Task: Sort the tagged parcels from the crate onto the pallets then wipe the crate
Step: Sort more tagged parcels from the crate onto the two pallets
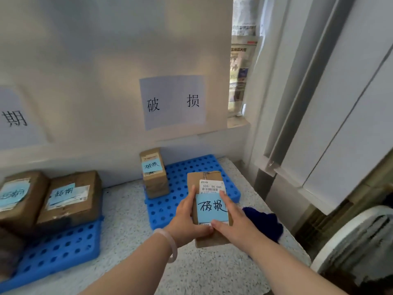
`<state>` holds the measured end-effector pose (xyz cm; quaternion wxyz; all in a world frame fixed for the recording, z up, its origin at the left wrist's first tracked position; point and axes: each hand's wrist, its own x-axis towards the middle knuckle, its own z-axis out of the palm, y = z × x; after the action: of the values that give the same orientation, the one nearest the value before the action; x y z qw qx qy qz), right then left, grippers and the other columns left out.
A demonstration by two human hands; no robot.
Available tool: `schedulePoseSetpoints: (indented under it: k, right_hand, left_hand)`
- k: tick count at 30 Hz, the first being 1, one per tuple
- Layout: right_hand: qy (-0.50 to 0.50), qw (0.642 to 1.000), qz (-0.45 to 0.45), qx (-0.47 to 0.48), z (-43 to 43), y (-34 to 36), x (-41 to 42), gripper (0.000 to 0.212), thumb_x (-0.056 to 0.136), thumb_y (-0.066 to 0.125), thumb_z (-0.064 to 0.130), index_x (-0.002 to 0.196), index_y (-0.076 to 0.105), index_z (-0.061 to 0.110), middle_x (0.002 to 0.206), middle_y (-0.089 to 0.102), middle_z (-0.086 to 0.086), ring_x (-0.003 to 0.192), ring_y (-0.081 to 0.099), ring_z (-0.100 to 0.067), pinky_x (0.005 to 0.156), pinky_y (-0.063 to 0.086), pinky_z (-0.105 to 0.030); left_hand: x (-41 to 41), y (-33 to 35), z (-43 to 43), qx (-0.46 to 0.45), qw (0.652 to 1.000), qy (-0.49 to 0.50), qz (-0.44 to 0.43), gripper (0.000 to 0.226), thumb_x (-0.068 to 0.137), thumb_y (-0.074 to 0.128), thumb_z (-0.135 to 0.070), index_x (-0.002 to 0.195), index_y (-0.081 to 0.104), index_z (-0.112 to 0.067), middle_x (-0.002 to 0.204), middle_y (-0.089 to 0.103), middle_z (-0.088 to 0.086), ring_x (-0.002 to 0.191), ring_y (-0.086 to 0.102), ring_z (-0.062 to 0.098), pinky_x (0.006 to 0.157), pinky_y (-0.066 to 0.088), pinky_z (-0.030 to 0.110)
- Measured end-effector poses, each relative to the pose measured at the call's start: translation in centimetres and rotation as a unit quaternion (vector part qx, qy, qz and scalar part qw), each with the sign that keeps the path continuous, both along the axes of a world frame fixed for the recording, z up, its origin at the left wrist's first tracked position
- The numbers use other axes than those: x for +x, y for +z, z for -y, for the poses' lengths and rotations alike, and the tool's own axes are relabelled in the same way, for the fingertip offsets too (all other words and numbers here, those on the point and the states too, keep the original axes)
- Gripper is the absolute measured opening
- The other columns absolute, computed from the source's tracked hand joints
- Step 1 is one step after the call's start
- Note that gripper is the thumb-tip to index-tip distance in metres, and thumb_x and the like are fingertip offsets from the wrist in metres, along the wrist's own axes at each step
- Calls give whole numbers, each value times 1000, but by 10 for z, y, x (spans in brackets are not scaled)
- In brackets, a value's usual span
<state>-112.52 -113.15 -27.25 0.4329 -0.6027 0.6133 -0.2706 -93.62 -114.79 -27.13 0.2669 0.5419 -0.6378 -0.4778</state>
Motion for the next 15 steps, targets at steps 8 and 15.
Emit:
schedulePoseSetpoints:
  k: [8,15]
  right_hand:
    - [28,999,-10,38,46,-26,29,85,90,67,35,149,9,54,138,39,6,120,47,-10,100,45,-30]
    - [75,993,-40,82,105,-64,33,85,91,64,40,150,4,51,137,44,9,116,49,-6,92,47,-26]
  left_hand:
    - [20,-31,25,28,998,58,2,113,79,81,-31,154,-3,-40,144,27,-6,133,35,10,111,36,28]
    - [21,-63,61,75,994,78,15,124,71,86,-34,156,-5,-37,150,20,-10,140,23,7,108,26,18]
